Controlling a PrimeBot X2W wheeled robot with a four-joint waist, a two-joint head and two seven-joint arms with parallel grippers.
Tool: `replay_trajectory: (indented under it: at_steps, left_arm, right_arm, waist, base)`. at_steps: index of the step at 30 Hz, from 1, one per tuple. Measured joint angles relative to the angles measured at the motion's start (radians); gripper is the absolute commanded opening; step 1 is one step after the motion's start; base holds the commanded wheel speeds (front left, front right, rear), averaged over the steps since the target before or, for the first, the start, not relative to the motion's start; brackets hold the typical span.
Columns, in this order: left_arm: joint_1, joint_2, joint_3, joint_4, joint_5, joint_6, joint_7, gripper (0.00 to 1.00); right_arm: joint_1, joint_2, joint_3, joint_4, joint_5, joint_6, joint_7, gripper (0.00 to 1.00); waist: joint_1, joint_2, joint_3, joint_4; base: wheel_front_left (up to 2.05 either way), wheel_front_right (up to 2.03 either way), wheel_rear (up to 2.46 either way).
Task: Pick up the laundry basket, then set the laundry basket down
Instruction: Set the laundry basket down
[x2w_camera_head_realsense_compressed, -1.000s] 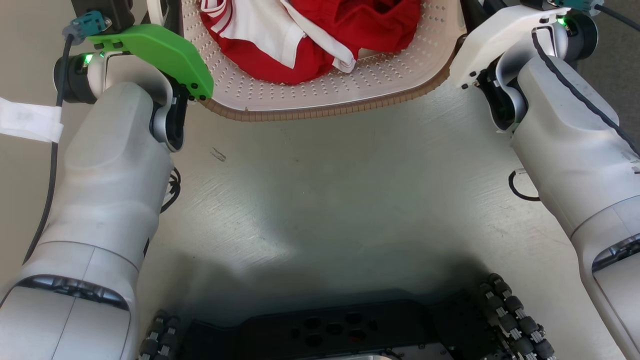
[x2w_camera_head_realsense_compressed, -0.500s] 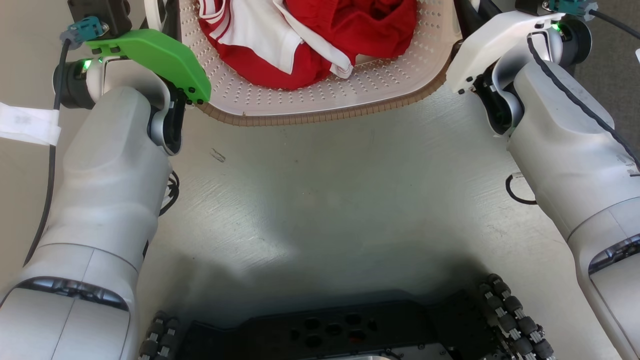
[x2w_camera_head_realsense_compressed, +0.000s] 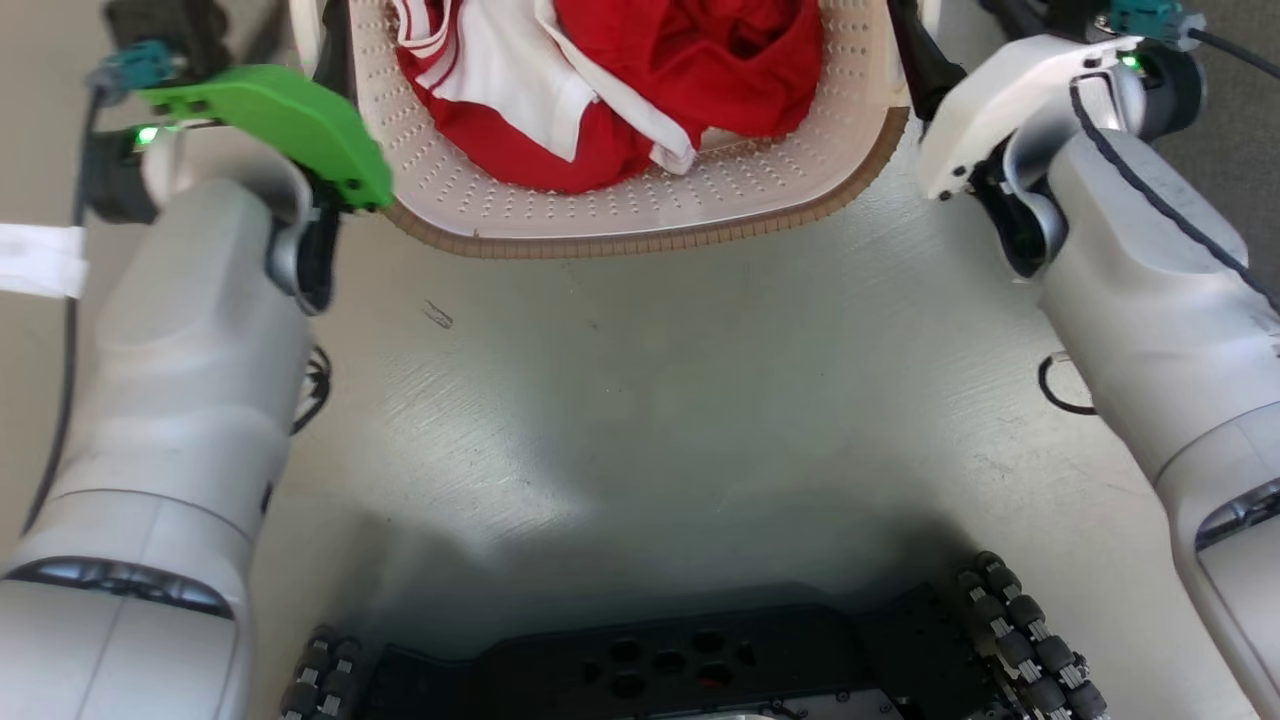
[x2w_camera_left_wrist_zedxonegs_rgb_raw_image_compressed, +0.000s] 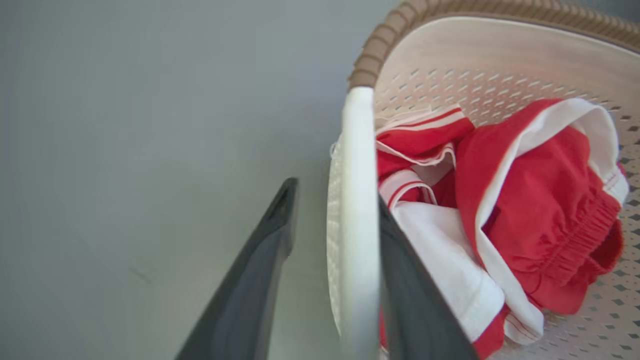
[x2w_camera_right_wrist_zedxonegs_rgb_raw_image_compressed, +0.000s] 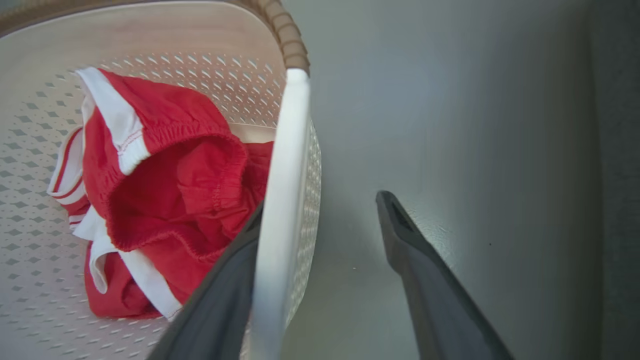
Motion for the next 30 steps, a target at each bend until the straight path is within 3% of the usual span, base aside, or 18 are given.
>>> replay_trajectory:
  at_steps: [19,30]
  left_arm:
    - [0.059,0.013,0.006,-0.034,0.044,-0.026,0.0,1.0]
    - [0.137,0.04,0.022,-0.135,0.118,0.012,0.0,1.0]
  right_arm:
    - [0.096,0.003,-0.045,-0.086,-0.022,0.022,0.0,1.0]
    - [0.169,-0.021,-0.145,-0.191,-0.022,0.014,0.0,1.0]
  waist:
    - [0.0,0.0,-0.119,0.002]
    - [-0.0001,0.0,-0.261,-0.013]
  base:
    - [0.0,0.0,0.0]
    - [0.0,0.0,0.0]
